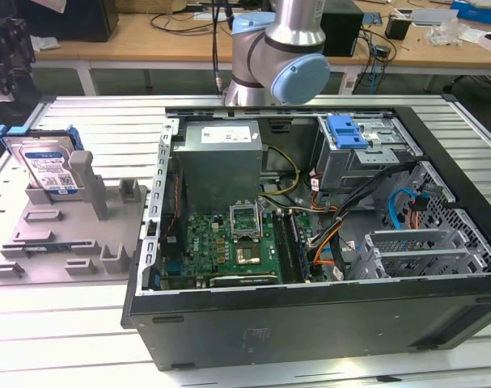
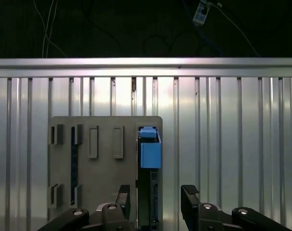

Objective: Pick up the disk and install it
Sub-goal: 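Pick up the disk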

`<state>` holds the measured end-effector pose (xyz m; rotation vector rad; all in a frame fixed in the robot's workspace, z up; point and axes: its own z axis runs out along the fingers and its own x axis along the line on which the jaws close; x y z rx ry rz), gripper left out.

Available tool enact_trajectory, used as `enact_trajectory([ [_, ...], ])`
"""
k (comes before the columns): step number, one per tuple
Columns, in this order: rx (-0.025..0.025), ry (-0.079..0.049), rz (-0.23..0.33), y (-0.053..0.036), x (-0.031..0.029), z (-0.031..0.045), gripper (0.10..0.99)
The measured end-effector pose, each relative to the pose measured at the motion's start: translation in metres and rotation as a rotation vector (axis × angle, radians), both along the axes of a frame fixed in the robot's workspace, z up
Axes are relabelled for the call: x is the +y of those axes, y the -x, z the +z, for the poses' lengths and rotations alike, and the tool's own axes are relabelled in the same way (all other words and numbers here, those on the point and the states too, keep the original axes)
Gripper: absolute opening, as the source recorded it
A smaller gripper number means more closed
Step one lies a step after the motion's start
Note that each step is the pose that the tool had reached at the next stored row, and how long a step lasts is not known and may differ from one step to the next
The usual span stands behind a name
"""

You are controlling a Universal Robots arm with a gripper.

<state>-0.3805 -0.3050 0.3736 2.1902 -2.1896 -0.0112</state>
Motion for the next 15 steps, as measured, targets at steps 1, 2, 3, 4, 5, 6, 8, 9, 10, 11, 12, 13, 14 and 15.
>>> enact_trajectory([
  [1,-0.0001,0.0,0.0,0.0018,0.0,-0.0004,0.541],
  [2,-0.0002,0.0,0.0,0.0035,-0.0001,-0.0008,0.541],
  [3,-0.0003,0.0,-0.001,0.0054,-0.0002,-0.0014,0.541],
  [4,-0.0002,0.0,-0.001,0.0065,-0.0004,-0.0017,0.541],
  [5,-0.0003,0.0,-0.001,0.0073,-0.0006,-0.0022,0.541],
  [6,-0.0003,0.0,-0.001,0.008,-0.0009,-0.0028,0.541],
  [8,-0.0003,0.0,-0.002,0.0093,-0.0014,-0.004,0.541],
  [9,-0.0003,0.0,-0.003,0.01,-0.0017,-0.0048,0.541],
  [10,-0.0003,0.0,-0.003,0.0106,-0.0019,-0.0055,0.541],
  [11,-0.0003,0.0,-0.004,0.0112,-0.0022,-0.0064,0.541],
  [12,-0.0004,0.0,-0.005,0.0115,-0.0025,-0.007,0.541],
  [13,-0.0003,0.0,-0.005,0.0118,-0.0029,-0.0076,0.541],
  [14,-0.0002,0.0,-0.005,0.012,-0.0033,-0.0081,0.541],
  [15,-0.0004,0.0,-0.005,0.0122,-0.0038,-0.0093,0.541],
])
